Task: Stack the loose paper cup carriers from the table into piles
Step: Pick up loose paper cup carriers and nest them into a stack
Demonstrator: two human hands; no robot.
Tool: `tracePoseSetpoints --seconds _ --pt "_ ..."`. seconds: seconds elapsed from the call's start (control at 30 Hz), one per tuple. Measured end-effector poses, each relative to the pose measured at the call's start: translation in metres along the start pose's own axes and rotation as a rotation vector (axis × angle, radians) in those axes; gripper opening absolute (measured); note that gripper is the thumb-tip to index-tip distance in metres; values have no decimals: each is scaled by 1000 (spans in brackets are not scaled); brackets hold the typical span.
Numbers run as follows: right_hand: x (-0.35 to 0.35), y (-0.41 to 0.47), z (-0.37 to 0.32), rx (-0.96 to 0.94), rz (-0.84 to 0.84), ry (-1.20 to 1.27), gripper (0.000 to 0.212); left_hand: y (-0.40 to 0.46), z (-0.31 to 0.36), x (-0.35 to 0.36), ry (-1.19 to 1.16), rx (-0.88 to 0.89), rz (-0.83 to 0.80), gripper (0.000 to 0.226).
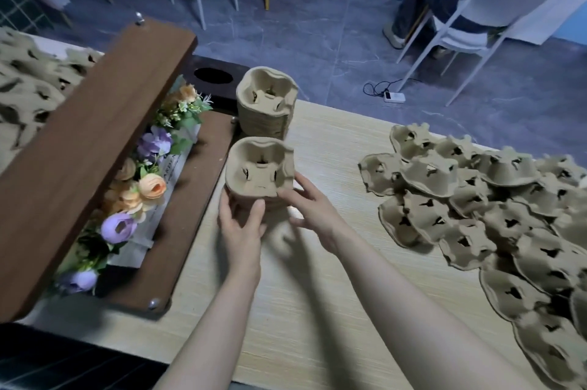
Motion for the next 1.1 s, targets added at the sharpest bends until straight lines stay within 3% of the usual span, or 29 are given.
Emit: tracePoseSetpoints --seconds 0.67,1.1 --pt "36 42 -5 -17 92 108 59 54 34 -9 19 -14 -38 56" --pt "34 33 -5 -80 139 105 56 64 29 -18 178 64 -77 55"
Point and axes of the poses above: each hand's wrist, its own y-axis towards the middle knuckle, its own x-axis out of the palm, z = x × y, the point moved 3 cm from there along y, towards the middle knuckle, and after that the axes turned 4 degrees about y, right-handed, at the moved point
